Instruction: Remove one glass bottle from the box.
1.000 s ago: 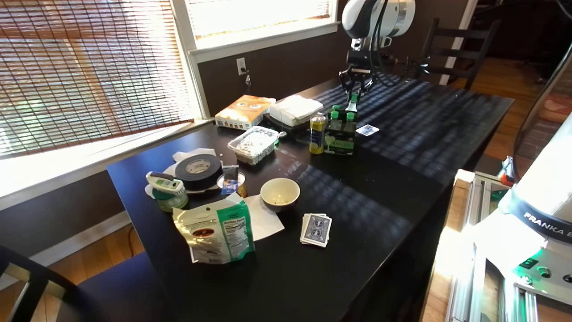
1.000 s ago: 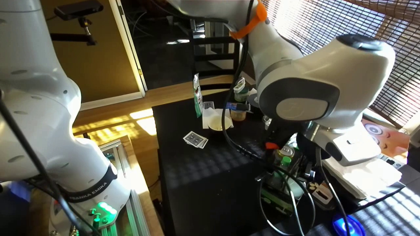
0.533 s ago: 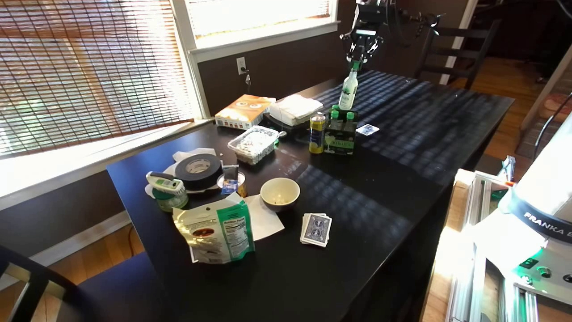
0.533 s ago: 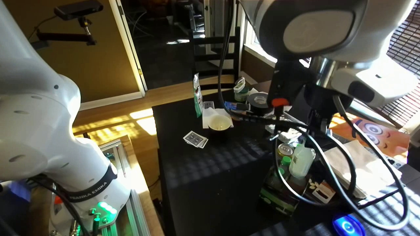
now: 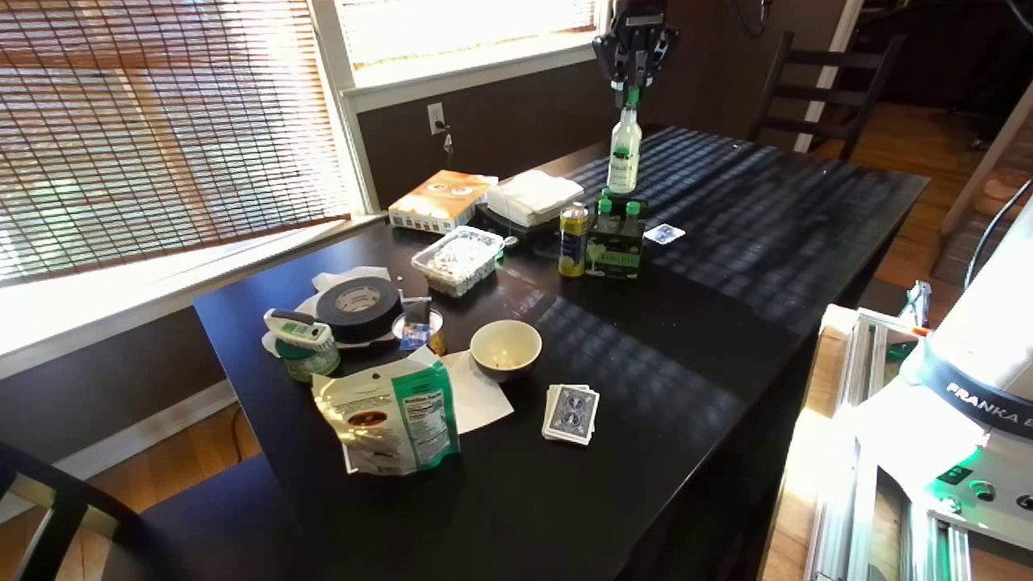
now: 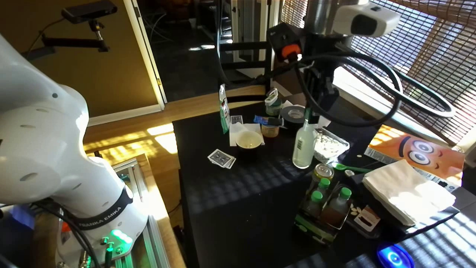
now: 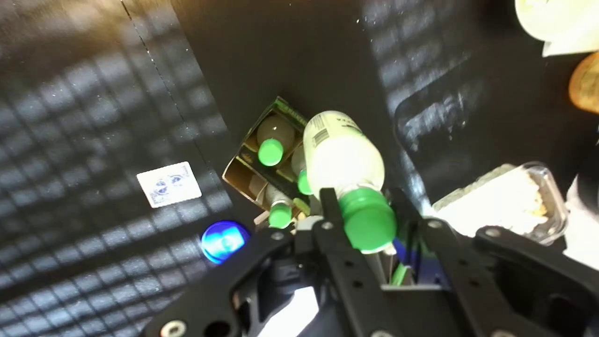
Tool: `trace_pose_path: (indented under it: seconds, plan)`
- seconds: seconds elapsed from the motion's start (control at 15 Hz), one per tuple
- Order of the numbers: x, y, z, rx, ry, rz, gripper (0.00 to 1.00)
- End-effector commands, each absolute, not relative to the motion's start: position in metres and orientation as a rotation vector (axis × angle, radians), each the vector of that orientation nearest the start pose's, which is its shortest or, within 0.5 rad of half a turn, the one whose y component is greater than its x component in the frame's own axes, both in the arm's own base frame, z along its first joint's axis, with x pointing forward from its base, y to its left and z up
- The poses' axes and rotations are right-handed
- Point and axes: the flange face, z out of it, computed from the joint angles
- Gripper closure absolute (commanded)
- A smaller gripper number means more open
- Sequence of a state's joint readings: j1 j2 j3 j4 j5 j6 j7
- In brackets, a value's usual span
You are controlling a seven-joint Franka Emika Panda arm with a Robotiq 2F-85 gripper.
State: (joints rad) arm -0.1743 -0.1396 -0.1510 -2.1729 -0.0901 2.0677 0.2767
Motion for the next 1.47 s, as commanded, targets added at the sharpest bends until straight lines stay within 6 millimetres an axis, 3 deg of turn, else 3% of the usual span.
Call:
trace_pose_path:
  seconds: [0.0, 0.2, 0.4, 0.67, 0.93, 1.0, 1.07, 1.27, 1.33, 1.4]
  plan:
    - [0.488, -0.12, 0.433, -3.112, 0.602, 0.013, 0.93]
    - [0.502, -0.089, 0.403, -3.113, 0.426, 0.086, 0.93]
    - [0.518, -0.074, 0.378, -3.104, 0.325, 0.149, 0.93]
    - [0.541, -0.066, 0.35, -3.052, 0.296, 0.138, 0.93]
    - [0.565, -0.07, 0.337, -3.01, 0.317, 0.098, 0.93]
    - [0.548, -0.068, 0.335, -3.035, 0.325, 0.114, 0.93]
    - [0.551, -0.068, 0.332, -3.036, 0.325, 0.119, 0.7]
    - [0.55, -0.068, 0.329, -3.036, 0.325, 0.129, 0.7]
    - [0.554, -0.071, 0.326, -3.012, 0.386, 0.095, 0.93]
    - [0.56, -0.071, 0.325, -2.999, 0.43, 0.069, 0.93]
